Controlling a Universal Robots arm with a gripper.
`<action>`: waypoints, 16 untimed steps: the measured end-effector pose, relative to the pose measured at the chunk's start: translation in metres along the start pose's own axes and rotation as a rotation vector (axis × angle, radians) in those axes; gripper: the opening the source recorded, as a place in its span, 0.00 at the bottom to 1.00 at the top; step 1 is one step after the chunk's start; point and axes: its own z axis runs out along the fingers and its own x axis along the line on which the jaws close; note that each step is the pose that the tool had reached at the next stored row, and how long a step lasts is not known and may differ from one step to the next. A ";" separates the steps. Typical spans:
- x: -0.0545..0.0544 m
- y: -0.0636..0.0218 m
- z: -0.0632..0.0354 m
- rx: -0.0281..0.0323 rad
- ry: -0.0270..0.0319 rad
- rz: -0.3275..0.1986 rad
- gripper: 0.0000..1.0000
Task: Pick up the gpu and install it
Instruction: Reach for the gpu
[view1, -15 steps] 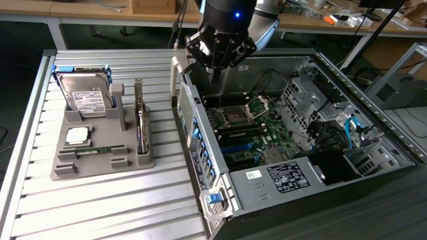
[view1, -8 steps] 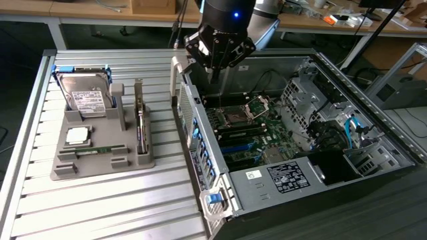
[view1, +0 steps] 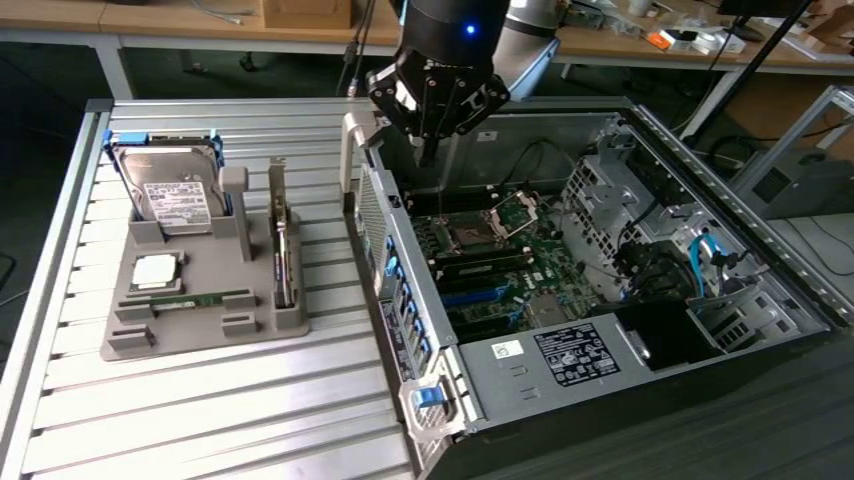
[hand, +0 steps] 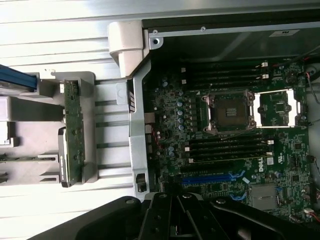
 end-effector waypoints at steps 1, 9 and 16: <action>0.000 0.0000 0.0000 0.0000 0.0000 0.000 0.11; 0.003 -0.0002 -0.0001 0.0000 0.0000 0.000 0.11; 0.006 -0.0005 -0.0002 0.0000 0.0000 0.000 0.11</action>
